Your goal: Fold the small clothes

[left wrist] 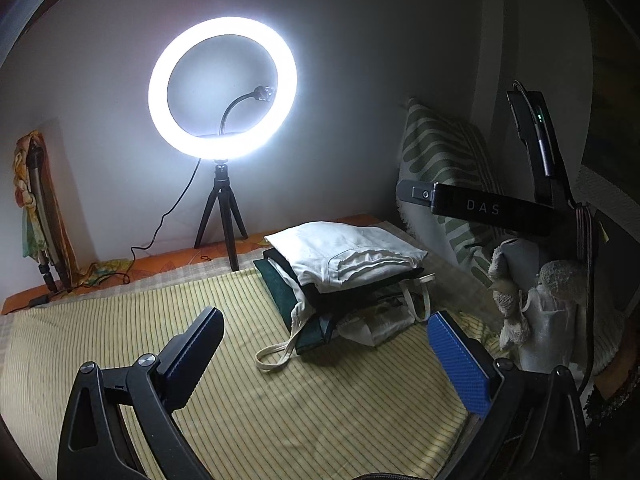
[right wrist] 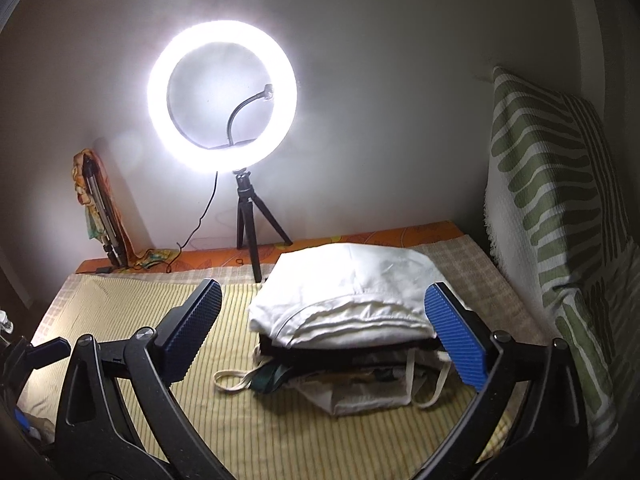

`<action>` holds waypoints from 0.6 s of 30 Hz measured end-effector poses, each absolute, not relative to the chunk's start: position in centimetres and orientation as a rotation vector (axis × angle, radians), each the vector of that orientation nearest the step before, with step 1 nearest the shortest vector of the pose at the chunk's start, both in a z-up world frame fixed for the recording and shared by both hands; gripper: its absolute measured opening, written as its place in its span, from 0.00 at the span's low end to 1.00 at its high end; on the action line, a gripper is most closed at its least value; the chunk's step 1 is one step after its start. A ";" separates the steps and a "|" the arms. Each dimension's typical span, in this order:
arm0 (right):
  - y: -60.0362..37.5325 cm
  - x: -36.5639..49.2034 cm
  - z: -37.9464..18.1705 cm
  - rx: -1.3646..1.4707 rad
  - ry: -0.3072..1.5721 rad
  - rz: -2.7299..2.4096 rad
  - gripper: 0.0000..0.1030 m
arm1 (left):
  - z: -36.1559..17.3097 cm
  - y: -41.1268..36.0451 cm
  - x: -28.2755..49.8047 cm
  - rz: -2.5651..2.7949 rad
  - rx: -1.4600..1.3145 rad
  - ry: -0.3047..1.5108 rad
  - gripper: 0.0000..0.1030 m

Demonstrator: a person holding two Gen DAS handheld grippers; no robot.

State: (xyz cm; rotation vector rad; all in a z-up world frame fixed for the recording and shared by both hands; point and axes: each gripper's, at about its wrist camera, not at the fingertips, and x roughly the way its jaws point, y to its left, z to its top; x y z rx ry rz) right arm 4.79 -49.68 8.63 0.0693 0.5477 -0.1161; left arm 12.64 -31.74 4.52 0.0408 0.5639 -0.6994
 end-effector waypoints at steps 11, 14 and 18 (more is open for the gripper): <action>-46.8 2.0 4.6 0.124 0.555 -0.124 1.00 | 2.5 -28.9 10.3 -0.666 0.062 0.581 1.00; -46.3 1.7 3.6 0.132 0.553 -0.135 1.00 | 2.1 -28.5 10.1 -0.648 0.083 0.586 1.00; -45.9 1.9 2.6 0.141 0.553 -0.141 1.00 | 1.2 -28.0 10.3 -0.634 0.082 0.604 1.00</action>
